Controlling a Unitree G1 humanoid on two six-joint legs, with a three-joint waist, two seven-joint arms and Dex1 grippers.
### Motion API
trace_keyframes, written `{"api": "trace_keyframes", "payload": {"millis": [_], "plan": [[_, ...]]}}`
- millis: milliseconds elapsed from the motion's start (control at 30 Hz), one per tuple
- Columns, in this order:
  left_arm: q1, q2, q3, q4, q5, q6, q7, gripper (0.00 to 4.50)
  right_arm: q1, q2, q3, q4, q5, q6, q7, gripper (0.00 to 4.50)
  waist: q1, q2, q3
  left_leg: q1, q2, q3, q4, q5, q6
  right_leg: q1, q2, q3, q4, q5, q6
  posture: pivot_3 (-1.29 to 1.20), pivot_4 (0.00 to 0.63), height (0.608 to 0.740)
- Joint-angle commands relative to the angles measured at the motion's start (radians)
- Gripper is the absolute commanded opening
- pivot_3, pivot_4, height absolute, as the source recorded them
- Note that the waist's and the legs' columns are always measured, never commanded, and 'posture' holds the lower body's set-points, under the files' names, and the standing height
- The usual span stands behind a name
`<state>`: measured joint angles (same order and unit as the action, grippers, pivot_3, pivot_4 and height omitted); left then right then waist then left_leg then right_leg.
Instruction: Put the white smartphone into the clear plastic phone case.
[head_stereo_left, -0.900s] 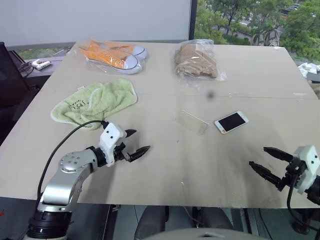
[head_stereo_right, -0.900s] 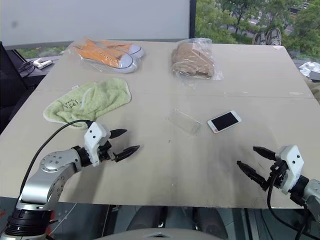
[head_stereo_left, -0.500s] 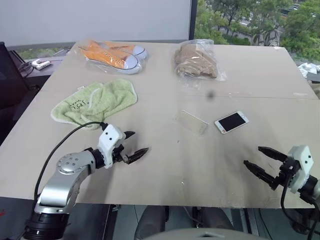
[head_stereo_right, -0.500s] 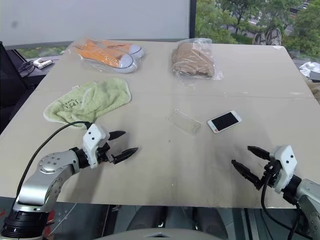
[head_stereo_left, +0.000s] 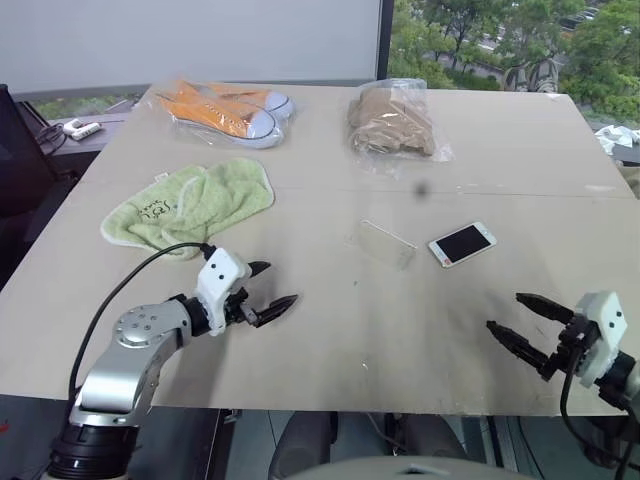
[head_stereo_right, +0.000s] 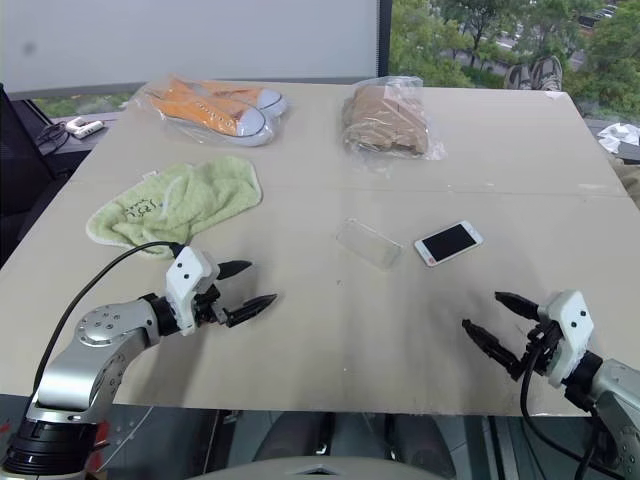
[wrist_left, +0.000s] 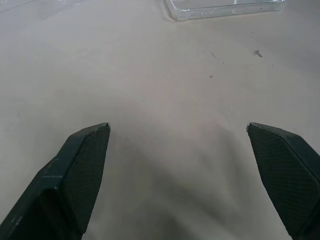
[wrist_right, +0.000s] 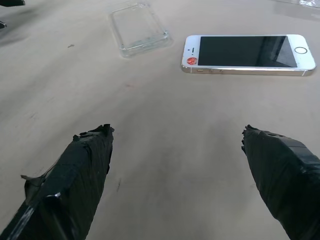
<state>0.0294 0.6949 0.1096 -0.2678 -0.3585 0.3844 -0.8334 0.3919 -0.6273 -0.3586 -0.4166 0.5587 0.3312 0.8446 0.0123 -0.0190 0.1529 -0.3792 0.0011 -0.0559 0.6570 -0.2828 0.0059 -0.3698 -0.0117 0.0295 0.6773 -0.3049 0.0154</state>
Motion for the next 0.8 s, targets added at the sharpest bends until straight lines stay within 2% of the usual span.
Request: {"api": "trace_keyframes", "payload": {"millis": [33,133,233,433,600,800], "plan": [[-0.014,0.004,0.039,-0.058,-0.045,-0.003,-0.013,4.5,-0.056,-0.021,0.011,-0.08,0.037,0.032,-0.01,4.46,-0.003,0.0,0.0,0.0,0.0,0.0,0.0,0.0,0.0,0.0,0.0,0.0,0.0,0.0,0.0,0.0,0.15,0.74],[-0.024,0.022,0.06,-0.077,-0.103,0.014,-0.053,4.5,-0.125,-0.033,0.05,-0.115,0.046,0.072,-0.021,4.46,-0.003,0.0,0.0,0.0,0.0,0.0,0.001,0.0,0.0,0.0,0.0,0.0,0.001,0.0,0.0,0.0,0.15,0.74],[-0.049,0.071,0.139,-0.131,-0.269,0.06,-0.169,4.5,-0.325,-0.041,0.218,-0.145,0.009,0.152,-0.049,4.46,-0.017,-0.001,0.001,0.0,0.0,0.0,0.002,0.0,0.0,0.0,0.0,0.0,0.001,0.0,0.0,0.0,0.15,0.74],[-0.045,0.204,0.218,-0.167,-0.371,0.104,-0.313,4.5,-0.657,0.043,0.515,0.013,-0.155,0.202,-0.083,4.46,-0.026,-0.001,0.001,-0.002,0.0,-0.001,0.003,0.0,0.0,-0.002,0.001,-0.002,0.001,0.001,-0.001,0.0,0.15,0.74],[0.025,0.304,0.223,-0.163,-0.288,0.071,-0.375,4.5,-0.816,0.1,0.666,0.195,-0.269,0.285,-0.098,4.46,-0.025,-0.001,0.001,-0.008,0.0,-0.001,0.004,0.003,-0.005,-0.008,0.0,-0.001,0.001,0.001,-0.001,0.0,0.15,0.74],[0.078,0.317,0.244,-0.122,-0.204,0.005,-0.373,4.5,-0.859,0.088,0.744,0.285,-0.351,0.438,-0.118,4.46,-0.026,-0.002,0.0,-0.008,-0.001,0.0,0.004,0.0,-0.001,-0.009,0.0,-0.001,0.001,0.001,-0.001,0.0,0.15,0.74]]}}
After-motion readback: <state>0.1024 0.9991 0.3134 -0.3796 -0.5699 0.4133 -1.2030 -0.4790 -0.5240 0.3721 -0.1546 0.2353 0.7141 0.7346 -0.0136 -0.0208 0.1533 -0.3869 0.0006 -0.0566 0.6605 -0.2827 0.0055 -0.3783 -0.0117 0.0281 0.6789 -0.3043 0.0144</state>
